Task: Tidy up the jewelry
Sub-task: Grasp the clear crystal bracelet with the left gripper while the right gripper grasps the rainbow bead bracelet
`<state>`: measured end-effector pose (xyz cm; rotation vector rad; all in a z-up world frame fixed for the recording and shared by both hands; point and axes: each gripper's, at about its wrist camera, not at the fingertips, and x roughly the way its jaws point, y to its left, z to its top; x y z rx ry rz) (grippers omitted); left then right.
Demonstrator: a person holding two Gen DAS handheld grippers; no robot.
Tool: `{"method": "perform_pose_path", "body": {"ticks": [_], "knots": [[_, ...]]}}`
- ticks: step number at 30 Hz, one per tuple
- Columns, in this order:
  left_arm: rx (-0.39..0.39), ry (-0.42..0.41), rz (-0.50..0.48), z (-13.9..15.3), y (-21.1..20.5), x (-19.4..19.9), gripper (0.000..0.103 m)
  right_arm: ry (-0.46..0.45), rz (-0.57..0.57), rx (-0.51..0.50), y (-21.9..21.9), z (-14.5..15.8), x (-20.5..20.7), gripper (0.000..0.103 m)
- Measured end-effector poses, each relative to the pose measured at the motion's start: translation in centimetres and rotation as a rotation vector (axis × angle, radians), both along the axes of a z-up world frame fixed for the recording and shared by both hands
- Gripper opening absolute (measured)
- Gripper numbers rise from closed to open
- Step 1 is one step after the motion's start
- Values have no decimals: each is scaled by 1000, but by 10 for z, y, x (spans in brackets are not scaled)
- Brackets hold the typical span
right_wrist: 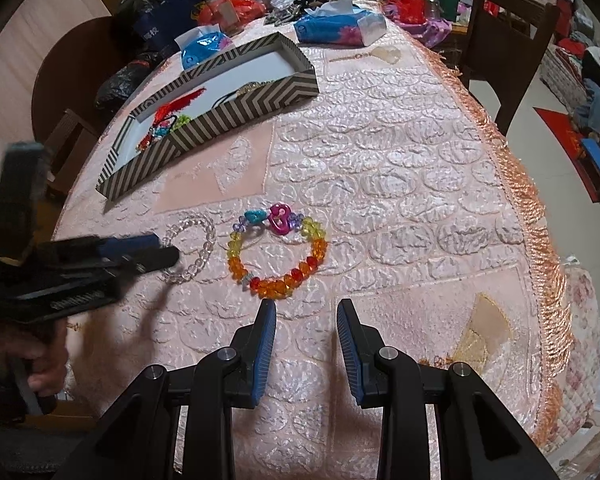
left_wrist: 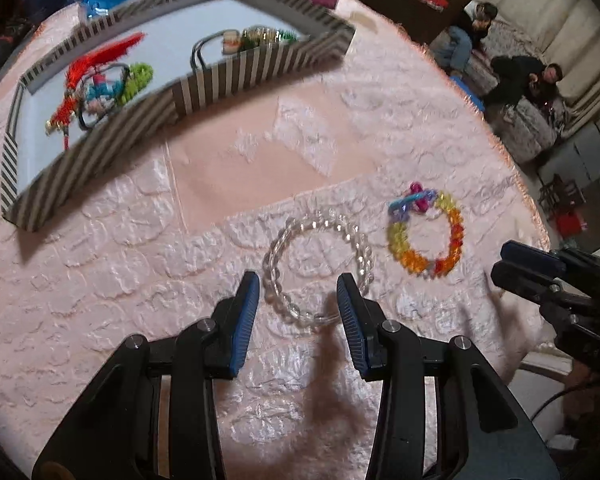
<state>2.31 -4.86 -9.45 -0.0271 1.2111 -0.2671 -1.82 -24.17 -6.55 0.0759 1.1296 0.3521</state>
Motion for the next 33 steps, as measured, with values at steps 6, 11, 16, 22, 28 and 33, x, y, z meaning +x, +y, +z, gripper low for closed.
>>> {"method": "perform_pose_path", "body": {"ticks": [6,11,16,22,28,33], "knots": [[86,-28,7,-4,2,-3,6,-27,44,55,8,4,12,30],[100,-27,75,-2,27,-3,6,-28,89,79,27,-1,29,30],[93,-15,97,-2,44,-5,6,23,89,105,39,-12,49,30],[88,-17,86,-3,49,-5,6,72,70,125,54,-25,62,30],[76,-18,82,-3,56,-2,6,12,92,108,64,-25,70,29],[64,-20,75,-3,57,-3,6,-32,104,49,67,-26,69,14]]}}
